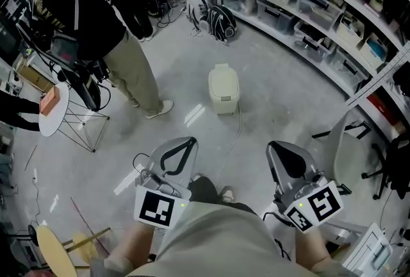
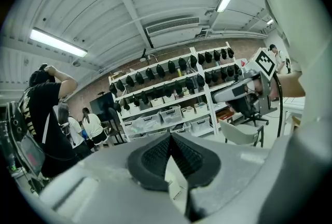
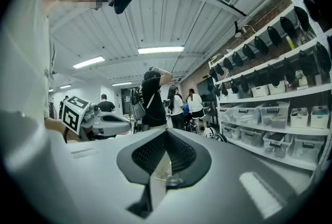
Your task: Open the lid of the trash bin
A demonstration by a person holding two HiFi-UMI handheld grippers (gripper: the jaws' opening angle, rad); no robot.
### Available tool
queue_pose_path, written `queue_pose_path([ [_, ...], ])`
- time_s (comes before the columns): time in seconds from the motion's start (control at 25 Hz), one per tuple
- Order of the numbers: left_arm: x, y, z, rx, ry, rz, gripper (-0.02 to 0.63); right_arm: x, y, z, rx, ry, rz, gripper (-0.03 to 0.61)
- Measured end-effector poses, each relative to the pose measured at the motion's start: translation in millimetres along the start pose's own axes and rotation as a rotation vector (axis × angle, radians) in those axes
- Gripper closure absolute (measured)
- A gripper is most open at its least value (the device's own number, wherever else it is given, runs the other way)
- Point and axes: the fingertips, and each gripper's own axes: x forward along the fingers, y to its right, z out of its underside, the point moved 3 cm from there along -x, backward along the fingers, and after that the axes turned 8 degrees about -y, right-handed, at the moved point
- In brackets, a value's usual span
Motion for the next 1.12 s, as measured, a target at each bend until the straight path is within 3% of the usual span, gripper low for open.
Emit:
queue_pose_path([
  [0.2,12.2,2.0,4.2,0.003,-0.005,0.010,0.611,10.6,10.3,5.1,0.011,-0.014,-0.003,0.575],
  [0.56,61.8,-43.2,10.5,-0.002,-0.012,0.046,0.612,72.8,38.8,3.7,0.029,-0.069,0.010,0.575],
  [0.8,128.2,-85.3,12.9,-0.006,-0.027,0.102,0.612,135.8,83.8,-6.0,0.056,-0.101,0.044,0.575],
  [0.92,161.8,-112.9,14.0,-0.047,-0.038,0.137,0.612,173.4,105.6,-12.2,0.072,-0.127,0.058,0.575],
  [1.12,219.5,-154.8,19.5,-0.030,-0.073,0.210,0.612,238.1,143.6,-21.4,0.117,-0.165,0.092,0.575],
])
